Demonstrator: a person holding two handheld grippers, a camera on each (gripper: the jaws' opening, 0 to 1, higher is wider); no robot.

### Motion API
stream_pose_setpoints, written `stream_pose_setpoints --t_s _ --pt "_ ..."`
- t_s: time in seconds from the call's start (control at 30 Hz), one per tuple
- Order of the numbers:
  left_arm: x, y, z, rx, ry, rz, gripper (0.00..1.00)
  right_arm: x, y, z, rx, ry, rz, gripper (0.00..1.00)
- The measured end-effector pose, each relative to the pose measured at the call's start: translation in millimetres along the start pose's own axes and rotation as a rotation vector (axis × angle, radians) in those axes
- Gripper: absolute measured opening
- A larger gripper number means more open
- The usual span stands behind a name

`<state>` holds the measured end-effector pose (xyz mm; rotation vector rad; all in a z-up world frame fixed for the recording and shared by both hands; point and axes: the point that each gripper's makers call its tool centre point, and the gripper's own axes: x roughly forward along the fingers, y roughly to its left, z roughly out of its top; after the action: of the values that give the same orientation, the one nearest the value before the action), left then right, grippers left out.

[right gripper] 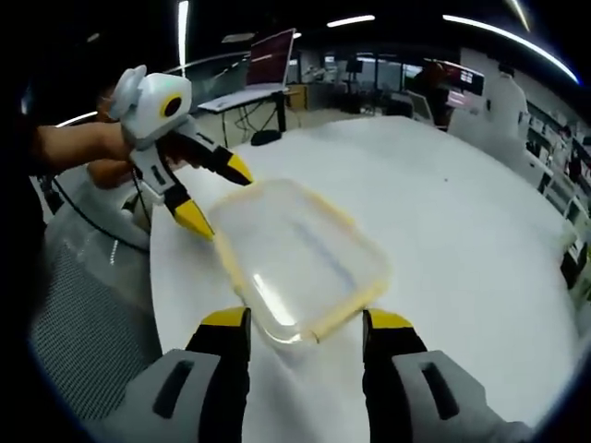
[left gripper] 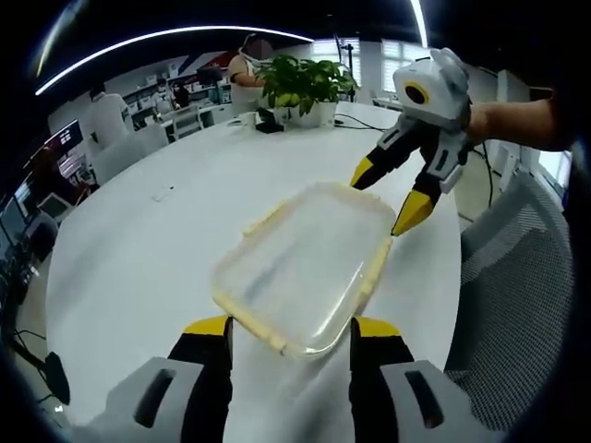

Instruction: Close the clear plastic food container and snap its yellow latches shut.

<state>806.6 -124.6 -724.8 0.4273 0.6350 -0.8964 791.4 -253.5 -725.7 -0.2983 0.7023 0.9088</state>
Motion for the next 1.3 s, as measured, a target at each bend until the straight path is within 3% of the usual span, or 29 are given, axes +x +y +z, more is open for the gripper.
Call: stream_pose_setpoints --t_s 0.87,1.3 --pt "26.0 44.2 17.9 -0.007 0.008 0.007 0.45 22.4 -44.4 23.4 0.000 0.012 -0.011 0.45" --pt "31.4 52.5 18.1 -0.003 0.028 0.006 0.43 28.0 -53.6 28.2 -0.012 0.021 -0.007 0.45"
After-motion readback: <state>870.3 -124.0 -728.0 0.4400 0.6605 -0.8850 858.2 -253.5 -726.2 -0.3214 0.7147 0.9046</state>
